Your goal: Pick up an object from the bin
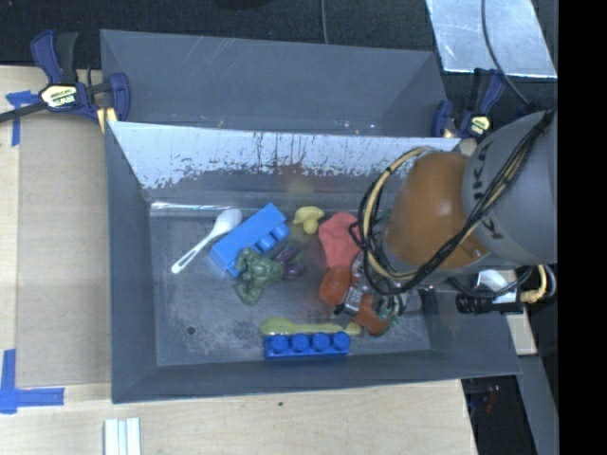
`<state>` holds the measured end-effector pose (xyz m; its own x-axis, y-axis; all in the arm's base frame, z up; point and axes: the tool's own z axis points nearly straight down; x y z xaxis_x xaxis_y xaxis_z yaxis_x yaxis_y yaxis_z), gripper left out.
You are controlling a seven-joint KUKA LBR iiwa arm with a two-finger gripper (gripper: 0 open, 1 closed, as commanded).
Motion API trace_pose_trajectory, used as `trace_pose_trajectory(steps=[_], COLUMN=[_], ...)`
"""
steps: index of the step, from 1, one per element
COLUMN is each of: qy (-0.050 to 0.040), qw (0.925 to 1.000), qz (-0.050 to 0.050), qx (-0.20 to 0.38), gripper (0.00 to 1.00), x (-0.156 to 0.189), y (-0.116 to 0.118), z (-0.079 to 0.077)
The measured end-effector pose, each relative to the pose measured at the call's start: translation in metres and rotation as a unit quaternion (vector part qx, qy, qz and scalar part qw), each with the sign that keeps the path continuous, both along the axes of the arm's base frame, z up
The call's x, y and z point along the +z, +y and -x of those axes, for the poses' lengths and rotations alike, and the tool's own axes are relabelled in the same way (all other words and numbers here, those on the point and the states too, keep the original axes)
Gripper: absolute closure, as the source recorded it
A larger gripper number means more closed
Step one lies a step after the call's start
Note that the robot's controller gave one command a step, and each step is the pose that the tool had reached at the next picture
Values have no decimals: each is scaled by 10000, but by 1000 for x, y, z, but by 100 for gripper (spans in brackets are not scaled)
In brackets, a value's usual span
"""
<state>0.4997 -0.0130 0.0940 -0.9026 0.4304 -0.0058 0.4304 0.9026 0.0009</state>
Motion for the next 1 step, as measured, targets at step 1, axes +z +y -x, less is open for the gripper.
trace_pose_trajectory(steps=[1], qy=[0], qw=[10000], qz=[0], qx=[2], gripper=[100], x=[0], y=[0], z=[0])
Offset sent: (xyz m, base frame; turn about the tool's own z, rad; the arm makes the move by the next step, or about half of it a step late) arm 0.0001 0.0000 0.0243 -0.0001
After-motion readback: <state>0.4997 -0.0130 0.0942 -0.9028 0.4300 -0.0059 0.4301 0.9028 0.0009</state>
